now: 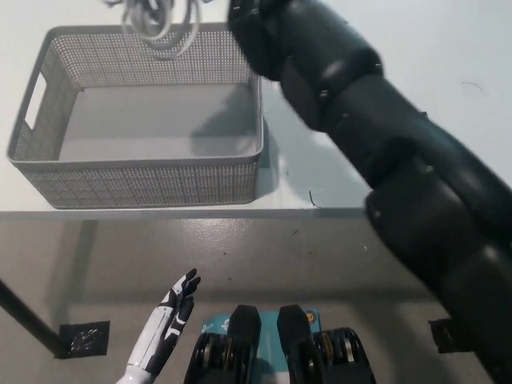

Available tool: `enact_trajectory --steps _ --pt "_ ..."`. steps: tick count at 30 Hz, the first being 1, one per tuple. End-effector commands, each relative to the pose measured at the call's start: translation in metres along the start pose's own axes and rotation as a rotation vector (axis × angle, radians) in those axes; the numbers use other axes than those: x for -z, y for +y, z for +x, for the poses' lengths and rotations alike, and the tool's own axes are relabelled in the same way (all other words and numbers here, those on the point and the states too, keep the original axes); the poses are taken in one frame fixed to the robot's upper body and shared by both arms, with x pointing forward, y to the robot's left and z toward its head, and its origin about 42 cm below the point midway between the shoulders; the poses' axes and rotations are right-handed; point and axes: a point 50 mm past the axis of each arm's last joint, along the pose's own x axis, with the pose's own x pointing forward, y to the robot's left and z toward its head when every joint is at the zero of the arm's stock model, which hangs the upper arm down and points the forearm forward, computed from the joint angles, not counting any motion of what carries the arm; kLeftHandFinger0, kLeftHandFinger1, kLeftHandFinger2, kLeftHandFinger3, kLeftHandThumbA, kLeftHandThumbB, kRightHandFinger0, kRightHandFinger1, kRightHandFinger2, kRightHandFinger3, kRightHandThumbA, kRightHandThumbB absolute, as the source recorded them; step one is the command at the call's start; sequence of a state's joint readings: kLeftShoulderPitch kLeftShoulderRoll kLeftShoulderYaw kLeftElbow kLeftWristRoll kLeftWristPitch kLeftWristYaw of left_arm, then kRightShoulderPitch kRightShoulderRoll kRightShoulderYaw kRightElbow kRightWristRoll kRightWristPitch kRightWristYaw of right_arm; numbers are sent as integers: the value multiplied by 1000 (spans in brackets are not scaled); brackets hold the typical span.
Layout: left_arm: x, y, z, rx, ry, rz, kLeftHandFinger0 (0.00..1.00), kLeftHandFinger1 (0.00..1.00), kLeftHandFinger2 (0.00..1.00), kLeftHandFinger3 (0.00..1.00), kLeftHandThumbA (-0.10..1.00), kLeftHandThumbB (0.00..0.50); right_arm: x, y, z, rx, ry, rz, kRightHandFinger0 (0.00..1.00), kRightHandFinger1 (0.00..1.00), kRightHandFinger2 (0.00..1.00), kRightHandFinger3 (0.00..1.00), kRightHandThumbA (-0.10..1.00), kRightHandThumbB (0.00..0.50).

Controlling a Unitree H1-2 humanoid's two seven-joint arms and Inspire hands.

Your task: Use the right hand to pick up a power strip and put it into a container on the left side

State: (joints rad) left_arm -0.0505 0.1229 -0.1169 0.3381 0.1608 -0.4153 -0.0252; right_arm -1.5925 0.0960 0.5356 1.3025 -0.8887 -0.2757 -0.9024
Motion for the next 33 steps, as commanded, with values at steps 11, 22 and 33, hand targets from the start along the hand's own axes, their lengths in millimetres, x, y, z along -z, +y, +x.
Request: enact_trajectory --steps 11,22,33 --pt "-20 10 11 29 -82 54 1000 1000 1000 1000 1000 92 -40 -13 51 4 52 -48 0 27 528 78 -100 245" --pt "-23 12 17 38 -85 38 1000 1000 1000 1000 1000 129 -12 14 35 -626 438 -107 1000 1000 1000 1000 602 438" --pt "-26 13 24 61 -91 46 1000 1000 1000 1000 1000 145 -6 24 21 -993 535 7 1000 1000 1000 1000 861 500"
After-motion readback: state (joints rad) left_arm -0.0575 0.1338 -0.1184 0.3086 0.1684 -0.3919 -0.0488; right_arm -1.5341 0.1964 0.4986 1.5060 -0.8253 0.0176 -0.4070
